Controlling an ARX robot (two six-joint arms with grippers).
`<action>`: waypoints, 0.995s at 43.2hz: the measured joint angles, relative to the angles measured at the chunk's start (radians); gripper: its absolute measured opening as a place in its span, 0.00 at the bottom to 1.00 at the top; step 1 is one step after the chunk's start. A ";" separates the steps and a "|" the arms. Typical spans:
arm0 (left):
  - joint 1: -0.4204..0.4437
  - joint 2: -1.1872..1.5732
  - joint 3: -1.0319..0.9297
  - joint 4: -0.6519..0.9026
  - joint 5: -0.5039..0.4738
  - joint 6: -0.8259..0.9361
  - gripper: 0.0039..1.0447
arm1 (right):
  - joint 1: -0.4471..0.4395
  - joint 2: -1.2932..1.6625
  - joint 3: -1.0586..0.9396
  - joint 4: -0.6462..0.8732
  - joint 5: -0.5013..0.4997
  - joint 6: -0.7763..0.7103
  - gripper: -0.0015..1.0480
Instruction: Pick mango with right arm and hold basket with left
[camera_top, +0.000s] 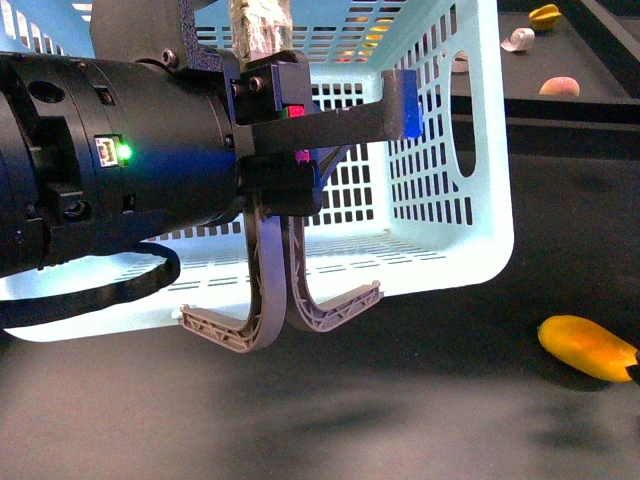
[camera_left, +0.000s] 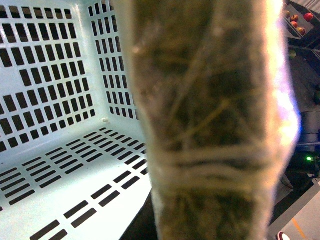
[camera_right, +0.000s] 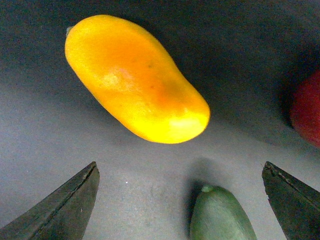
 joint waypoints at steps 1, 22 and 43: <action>0.000 0.000 0.000 0.000 0.000 0.000 0.06 | 0.002 0.007 0.008 -0.005 0.001 -0.006 0.92; 0.000 0.000 0.000 0.000 -0.001 0.000 0.06 | 0.047 0.216 0.267 -0.102 0.039 -0.144 0.92; 0.000 0.000 0.000 0.000 0.000 0.000 0.06 | 0.104 0.323 0.397 -0.105 -0.026 -0.057 0.92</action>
